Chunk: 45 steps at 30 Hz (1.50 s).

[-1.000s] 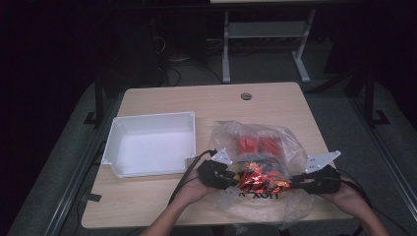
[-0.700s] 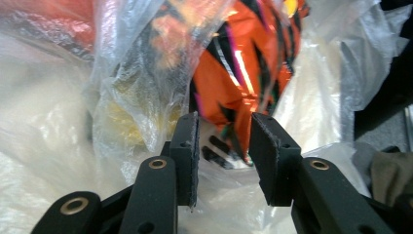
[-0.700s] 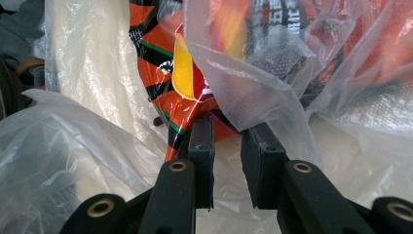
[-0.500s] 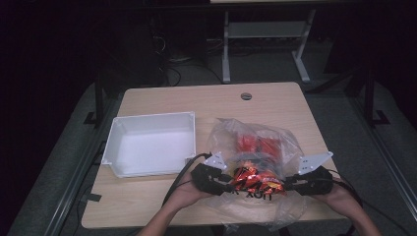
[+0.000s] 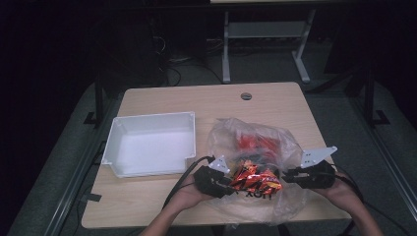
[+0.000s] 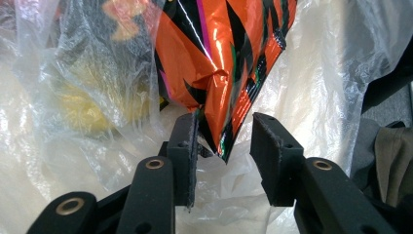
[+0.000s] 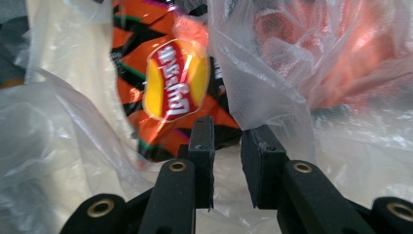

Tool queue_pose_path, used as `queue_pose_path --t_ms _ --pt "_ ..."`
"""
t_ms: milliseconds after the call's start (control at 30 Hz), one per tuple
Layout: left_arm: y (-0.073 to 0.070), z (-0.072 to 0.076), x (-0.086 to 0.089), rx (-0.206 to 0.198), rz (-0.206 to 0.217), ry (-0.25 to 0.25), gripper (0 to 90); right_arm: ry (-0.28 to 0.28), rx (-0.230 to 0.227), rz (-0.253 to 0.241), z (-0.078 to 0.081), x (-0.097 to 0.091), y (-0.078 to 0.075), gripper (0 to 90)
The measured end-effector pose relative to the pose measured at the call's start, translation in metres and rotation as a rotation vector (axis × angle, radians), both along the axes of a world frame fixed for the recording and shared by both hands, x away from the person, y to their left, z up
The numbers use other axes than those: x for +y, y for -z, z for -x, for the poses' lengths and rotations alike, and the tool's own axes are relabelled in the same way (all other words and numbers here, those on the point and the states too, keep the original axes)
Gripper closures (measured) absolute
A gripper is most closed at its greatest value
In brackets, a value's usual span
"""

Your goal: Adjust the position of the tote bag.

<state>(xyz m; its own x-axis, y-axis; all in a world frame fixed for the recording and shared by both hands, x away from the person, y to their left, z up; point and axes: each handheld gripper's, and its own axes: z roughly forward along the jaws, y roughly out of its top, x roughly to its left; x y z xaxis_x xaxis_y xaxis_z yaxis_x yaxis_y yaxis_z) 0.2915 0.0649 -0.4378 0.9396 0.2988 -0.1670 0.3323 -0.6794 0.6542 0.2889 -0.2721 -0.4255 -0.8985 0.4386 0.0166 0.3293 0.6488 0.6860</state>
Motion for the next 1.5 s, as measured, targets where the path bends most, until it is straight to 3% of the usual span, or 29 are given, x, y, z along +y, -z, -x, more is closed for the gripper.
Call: queue_pose_path --t_ms 300,500,1000,1233,1500 --pt "0.002 0.000 -0.006 0.004 -0.006 0.011 64.8 -0.002 0.036 0.014 -0.007 0.006 0.016 74.1" --pt "0.004 0.001 -0.008 0.001 -0.020 0.013 65.0 -0.004 0.043 0.021 -0.006 0.005 0.018 73.9" --pt "0.001 0.003 -0.009 -0.010 -0.011 0.020 86.9 -0.023 0.055 -0.006 -0.003 0.007 0.019 74.3" --pt "-0.015 0.003 -0.002 -0.049 0.037 0.008 89.2 -0.031 0.028 -0.034 0.003 0.004 0.012 73.5" --pt "-0.038 0.003 0.007 -0.092 0.084 -0.004 89.5 -0.040 -0.028 -0.086 0.013 -0.001 -0.007 67.2"
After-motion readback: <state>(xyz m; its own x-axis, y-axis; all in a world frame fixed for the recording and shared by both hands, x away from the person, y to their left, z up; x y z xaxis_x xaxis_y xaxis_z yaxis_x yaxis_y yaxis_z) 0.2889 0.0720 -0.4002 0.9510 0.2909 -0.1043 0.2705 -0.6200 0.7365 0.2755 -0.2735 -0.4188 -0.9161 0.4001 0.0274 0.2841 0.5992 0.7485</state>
